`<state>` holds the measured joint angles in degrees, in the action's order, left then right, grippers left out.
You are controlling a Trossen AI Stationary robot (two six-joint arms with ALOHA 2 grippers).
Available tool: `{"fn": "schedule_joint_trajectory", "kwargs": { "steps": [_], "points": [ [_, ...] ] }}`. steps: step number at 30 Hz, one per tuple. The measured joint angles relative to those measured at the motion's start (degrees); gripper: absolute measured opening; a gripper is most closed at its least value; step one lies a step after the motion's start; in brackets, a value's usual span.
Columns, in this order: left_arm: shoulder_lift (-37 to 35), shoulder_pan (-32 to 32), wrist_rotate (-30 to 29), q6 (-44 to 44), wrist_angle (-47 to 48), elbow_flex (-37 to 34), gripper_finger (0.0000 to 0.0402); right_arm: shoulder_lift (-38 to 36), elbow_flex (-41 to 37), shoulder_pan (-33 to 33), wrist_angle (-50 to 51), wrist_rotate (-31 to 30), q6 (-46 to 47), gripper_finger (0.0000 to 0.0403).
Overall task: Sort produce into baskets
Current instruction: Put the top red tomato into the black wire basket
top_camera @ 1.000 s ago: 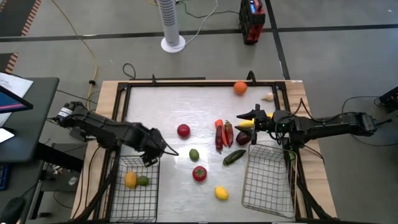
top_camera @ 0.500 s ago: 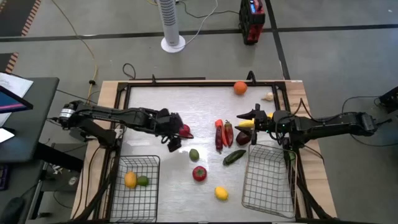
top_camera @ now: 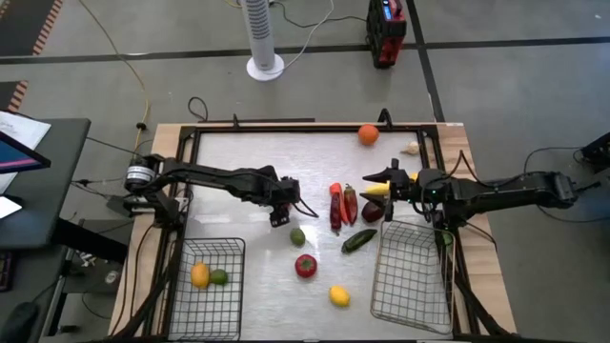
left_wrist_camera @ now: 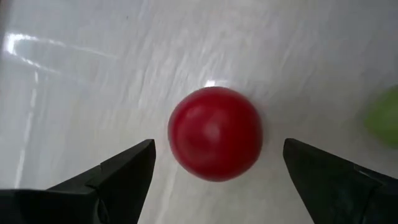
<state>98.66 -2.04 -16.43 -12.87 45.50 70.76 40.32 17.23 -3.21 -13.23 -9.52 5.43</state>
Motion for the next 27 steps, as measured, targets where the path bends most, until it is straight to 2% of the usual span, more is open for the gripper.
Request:
{"fn": "schedule_joint_trajectory", "kwargs": {
  "steps": [6, 8, 12, 17, 21, 27],
  "points": [
    [-4.5, 3.6, -9.8, 1.2, -0.3, -0.1, 0.0343, 6.5, 1.7, -1.2, -0.6, 0.2, 1.6, 0.0286],
    [-6.8, 4.7, -11.4, 1.4, -3.6, -2.1, 0.0344, 10.2, 3.9, -1.7, -0.6, 0.3, 1.2, 0.0285],
    [-12.1, 5.5, -8.4, 0.0, -14.9, -12.3, 0.0344, 19.3, 9.7, -2.5, -1.1, 2.3, -2.0, 0.0285],
    [-19.5, 4.9, -6.5, -6.1, -21.0, -21.6, 0.0344, 31.1, 18.0, -3.9, -1.5, 7.0, -5.2, 0.0286],
    [-23.3, 4.9, -6.5, -7.2, -20.0, -24.1, 0.0344, 41.1, 25.1, -4.9, 0.2, 11.2, -7.2, 0.0285],
    [-21.4, 3.1, -3.4, -7.0, -18.2, -24.3, 0.0344, 53.2, 33.1, -5.4, 0.7, 12.7, -10.1, 0.0285]
  ]
}}
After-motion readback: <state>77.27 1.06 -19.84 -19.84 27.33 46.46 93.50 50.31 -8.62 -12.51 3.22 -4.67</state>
